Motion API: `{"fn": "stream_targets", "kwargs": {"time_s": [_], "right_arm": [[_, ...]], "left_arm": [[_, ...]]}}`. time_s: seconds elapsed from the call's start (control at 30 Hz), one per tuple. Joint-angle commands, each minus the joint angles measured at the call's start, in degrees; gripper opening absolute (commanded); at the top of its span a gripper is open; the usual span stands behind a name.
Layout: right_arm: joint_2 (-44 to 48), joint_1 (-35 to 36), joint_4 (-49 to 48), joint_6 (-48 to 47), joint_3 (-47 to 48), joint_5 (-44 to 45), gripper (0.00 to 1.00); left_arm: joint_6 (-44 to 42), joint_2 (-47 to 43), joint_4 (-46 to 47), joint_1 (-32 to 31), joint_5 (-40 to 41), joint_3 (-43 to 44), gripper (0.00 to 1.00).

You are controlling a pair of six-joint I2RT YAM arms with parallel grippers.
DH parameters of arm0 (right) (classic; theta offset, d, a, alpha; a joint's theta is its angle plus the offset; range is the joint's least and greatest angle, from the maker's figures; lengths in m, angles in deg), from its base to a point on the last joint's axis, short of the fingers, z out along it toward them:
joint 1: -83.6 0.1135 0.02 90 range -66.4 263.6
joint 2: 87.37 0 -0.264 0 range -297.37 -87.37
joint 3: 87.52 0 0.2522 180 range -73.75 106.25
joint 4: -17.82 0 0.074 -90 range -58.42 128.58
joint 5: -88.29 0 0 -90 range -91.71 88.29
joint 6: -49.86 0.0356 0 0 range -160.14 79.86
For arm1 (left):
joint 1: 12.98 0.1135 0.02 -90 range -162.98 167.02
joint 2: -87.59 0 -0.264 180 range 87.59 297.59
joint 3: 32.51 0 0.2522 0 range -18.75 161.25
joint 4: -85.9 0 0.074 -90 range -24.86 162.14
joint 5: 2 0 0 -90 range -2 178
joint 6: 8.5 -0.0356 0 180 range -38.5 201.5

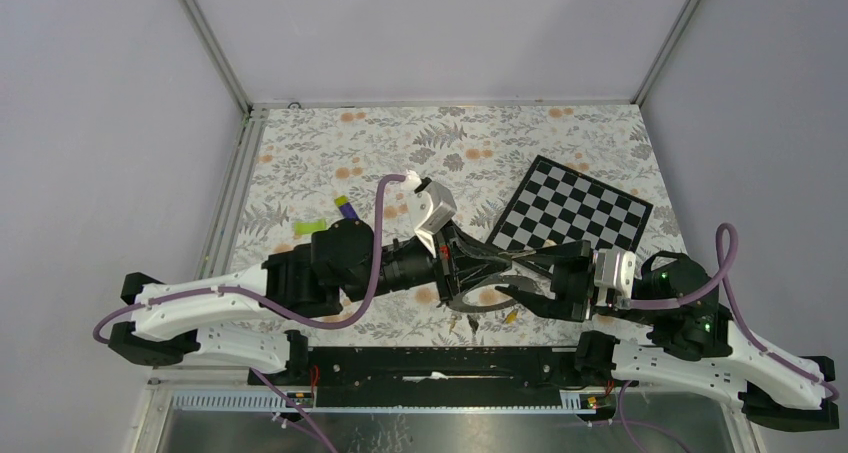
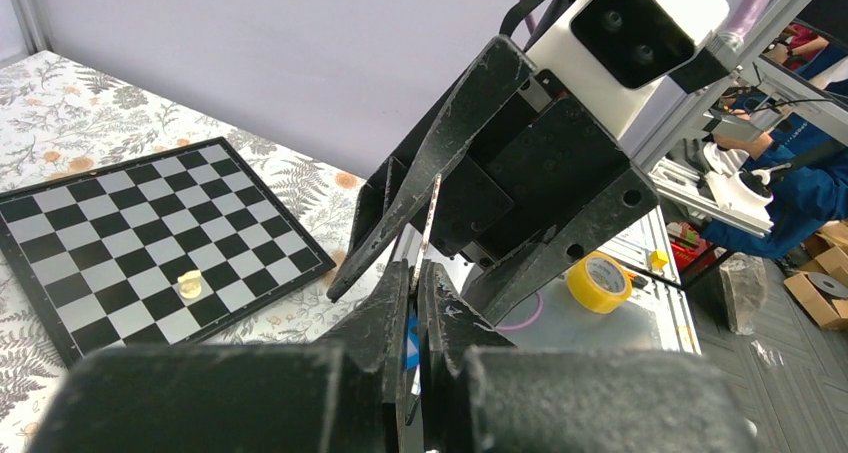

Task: Remove the keys from the keyring

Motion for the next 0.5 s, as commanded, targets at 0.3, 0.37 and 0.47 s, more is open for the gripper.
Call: {"fn": "stream_targets", "kwargs": {"time_s": [0.3,0.37,0.47], "right_arm": [[-1.36,0.19,-1.97,0.04,1.53,-1.98,0.48],[-1.11,0.19,-1.81,0.39,1.25,-2.07,0.47],[-0.61,0.18,-2.21,1.02,0.84,-2.0,0.43]], "left_arm": [[0.98,-0.45,4.5,0.34,-1.03,3.13,0.0],[0.97,-0.51,4.62,0.32,-1.1,3.12,0.0],[0.95,-0.51,4.69,0.34,-1.33,3.07,0.0]]}}
